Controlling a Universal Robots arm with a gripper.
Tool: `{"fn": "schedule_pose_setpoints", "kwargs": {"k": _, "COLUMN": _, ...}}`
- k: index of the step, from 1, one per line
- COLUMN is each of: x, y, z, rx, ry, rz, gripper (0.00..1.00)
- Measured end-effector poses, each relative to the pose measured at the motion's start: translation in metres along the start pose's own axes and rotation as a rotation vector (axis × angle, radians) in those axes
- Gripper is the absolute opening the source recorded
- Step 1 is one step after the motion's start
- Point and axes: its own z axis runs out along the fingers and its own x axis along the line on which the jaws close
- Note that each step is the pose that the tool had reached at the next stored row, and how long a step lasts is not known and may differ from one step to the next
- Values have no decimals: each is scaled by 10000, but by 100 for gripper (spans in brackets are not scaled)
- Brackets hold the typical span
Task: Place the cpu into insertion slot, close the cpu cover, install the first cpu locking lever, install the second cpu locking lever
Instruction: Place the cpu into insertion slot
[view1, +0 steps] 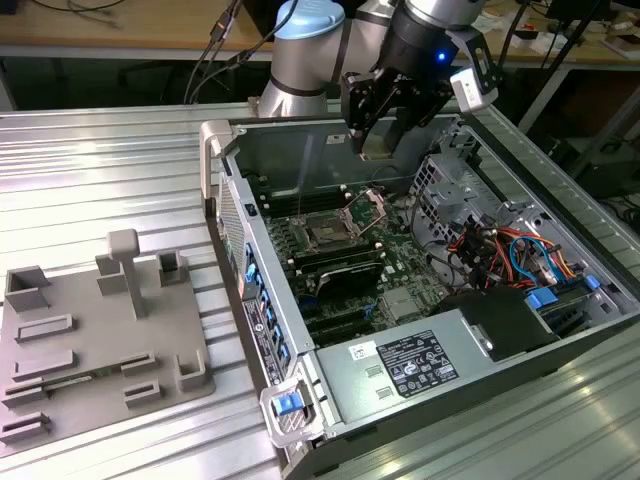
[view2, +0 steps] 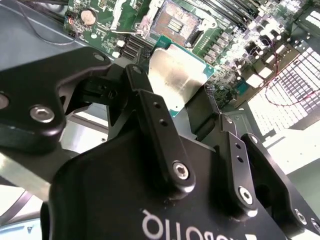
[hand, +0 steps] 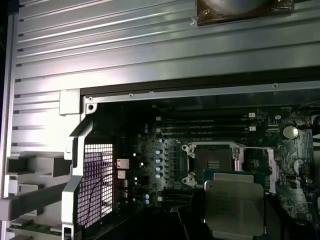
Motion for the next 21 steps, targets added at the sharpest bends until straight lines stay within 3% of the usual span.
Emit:
{"fn": "schedule_pose_setpoints", "kwargs": {"k": 2, "x": 54, "y": -1, "z": 2, "rx": -2, "ry": -9, "rz": 112, "gripper": 55}}
{"fn": "schedule_pose_setpoints", "kwargs": {"k": 17, "x": 80, "y": -5, "z": 28, "rx": -38, "ry": -177, "rz": 1988, "gripper": 55}}
{"fn": "schedule_pose_setpoints", "kwargs": {"k": 21, "x": 81, "y": -5, "z": 28, "rx": -39, "ry": -179, "rz": 2007, "gripper": 55}}
